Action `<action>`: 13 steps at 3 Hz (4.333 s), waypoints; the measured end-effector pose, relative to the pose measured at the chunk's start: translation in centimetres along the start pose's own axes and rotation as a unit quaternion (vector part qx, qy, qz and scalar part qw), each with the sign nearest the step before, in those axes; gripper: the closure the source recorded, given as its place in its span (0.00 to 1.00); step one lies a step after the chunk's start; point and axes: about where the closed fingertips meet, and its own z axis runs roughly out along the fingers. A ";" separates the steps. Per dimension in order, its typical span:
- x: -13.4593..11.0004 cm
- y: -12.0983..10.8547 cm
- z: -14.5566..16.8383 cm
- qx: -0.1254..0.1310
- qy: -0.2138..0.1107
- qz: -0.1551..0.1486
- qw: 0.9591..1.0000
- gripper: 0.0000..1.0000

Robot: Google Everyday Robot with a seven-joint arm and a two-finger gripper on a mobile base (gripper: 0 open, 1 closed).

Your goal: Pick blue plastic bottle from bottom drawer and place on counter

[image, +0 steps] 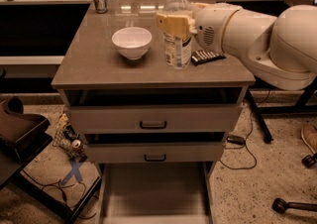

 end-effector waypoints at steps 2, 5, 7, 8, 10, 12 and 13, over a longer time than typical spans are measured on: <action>-1.5 -0.7 1.8 -0.008 -0.005 -0.005 1.000 1.00; -9.2 -12.0 16.0 0.005 -0.034 0.024 0.999 1.00; -7.5 -14.4 24.2 -0.011 -0.016 0.047 0.999 1.00; -7.9 -14.4 24.1 -0.011 -0.020 0.045 0.999 1.00; -6.6 -17.4 26.6 0.055 -0.010 0.044 0.997 1.00; -3.5 -22.8 28.4 0.119 0.005 0.055 0.991 1.00; -1.8 -24.5 28.5 0.128 -0.004 0.079 0.989 1.00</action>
Offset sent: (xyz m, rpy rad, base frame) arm 0.0446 0.0117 0.0267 0.0021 -0.0233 0.0275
